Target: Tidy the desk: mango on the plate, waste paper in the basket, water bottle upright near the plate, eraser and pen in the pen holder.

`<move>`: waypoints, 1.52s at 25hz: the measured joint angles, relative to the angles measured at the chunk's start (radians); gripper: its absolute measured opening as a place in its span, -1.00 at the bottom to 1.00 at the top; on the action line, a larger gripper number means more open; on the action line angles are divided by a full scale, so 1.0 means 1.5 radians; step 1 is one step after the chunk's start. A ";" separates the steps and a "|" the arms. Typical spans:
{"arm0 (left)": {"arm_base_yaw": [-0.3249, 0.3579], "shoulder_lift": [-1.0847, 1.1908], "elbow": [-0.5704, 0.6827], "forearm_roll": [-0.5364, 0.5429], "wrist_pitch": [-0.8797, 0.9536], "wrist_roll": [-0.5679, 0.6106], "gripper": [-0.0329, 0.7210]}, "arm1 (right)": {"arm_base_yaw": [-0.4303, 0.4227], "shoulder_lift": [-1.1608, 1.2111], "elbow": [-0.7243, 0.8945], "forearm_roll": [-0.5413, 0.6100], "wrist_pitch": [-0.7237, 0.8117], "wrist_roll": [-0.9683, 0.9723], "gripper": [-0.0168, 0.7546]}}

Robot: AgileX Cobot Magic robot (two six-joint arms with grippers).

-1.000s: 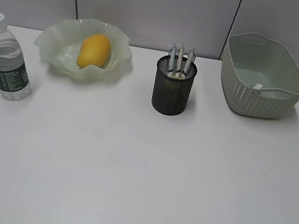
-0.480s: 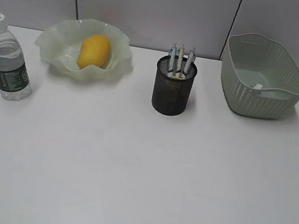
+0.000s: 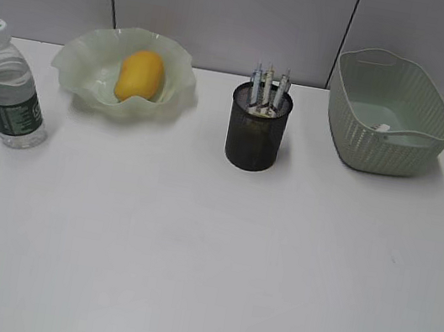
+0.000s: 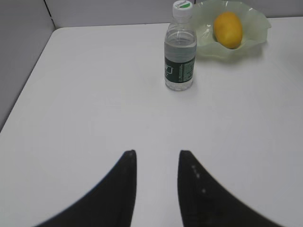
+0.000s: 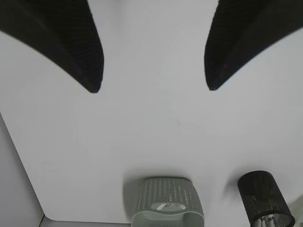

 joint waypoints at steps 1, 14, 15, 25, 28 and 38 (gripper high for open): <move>0.000 0.000 0.000 0.000 0.000 0.000 -0.29 | 0.000 0.000 0.000 0.000 0.000 0.000 0.42; 0.000 0.000 0.000 -0.026 0.000 0.000 -0.29 | 0.000 0.000 0.001 0.087 -0.001 0.000 0.42; 0.000 0.000 0.000 -0.027 0.000 0.000 -0.29 | 0.000 0.000 0.001 0.088 -0.001 0.000 0.42; 0.000 0.000 0.000 -0.028 0.000 0.000 -0.29 | 0.000 0.000 0.002 0.090 -0.001 0.000 0.42; 0.000 0.000 0.000 -0.028 0.000 0.000 -0.29 | 0.000 0.000 0.002 0.090 -0.001 0.000 0.42; 0.000 0.000 0.000 -0.028 0.000 0.000 -0.29 | 0.000 0.000 0.002 0.090 -0.001 0.000 0.42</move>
